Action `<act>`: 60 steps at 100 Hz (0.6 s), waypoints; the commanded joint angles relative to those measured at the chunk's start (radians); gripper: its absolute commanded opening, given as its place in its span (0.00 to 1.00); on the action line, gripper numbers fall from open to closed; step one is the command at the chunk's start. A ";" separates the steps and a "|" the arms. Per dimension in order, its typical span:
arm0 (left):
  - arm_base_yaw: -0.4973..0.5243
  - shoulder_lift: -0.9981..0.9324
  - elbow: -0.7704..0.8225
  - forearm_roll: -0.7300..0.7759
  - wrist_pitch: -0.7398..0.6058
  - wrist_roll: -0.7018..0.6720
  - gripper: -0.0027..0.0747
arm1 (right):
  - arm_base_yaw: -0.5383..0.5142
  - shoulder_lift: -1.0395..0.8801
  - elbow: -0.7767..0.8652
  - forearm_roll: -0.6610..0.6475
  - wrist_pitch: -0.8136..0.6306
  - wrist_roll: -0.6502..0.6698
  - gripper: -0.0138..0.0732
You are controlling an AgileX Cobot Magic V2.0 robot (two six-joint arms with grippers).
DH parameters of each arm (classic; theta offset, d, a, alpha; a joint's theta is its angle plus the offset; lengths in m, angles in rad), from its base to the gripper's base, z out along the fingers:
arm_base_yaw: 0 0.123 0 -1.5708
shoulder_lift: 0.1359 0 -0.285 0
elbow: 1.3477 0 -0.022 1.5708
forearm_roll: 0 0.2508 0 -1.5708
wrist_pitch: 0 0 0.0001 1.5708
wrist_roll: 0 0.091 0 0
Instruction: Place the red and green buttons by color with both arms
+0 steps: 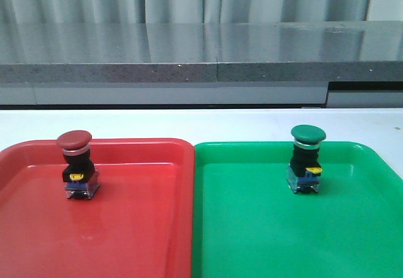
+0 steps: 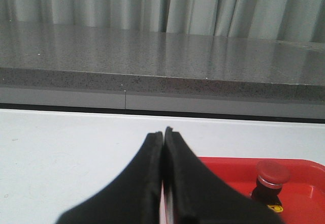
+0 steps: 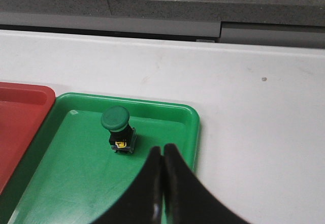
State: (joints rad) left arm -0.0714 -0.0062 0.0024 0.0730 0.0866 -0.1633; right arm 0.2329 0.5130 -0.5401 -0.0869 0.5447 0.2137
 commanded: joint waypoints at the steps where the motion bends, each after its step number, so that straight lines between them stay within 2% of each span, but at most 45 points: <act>1: -0.008 -0.031 0.041 0.000 -0.079 -0.007 0.01 | -0.007 -0.003 -0.018 -0.018 -0.087 0.000 0.03; 16: -0.008 -0.031 0.041 0.000 -0.079 -0.007 0.01 | -0.007 -0.059 0.028 -0.026 -0.196 -0.003 0.03; 35: -0.008 -0.031 0.041 0.000 -0.079 -0.007 0.01 | -0.013 -0.190 0.139 -0.026 -0.248 -0.020 0.03; 60: -0.008 -0.031 0.041 0.000 -0.079 -0.007 0.01 | -0.125 -0.398 0.306 0.009 -0.301 -0.020 0.03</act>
State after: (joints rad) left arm -0.0714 -0.0062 0.0024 0.0730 0.0866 -0.1633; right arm 0.1512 0.1728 -0.2537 -0.0927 0.3560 0.2034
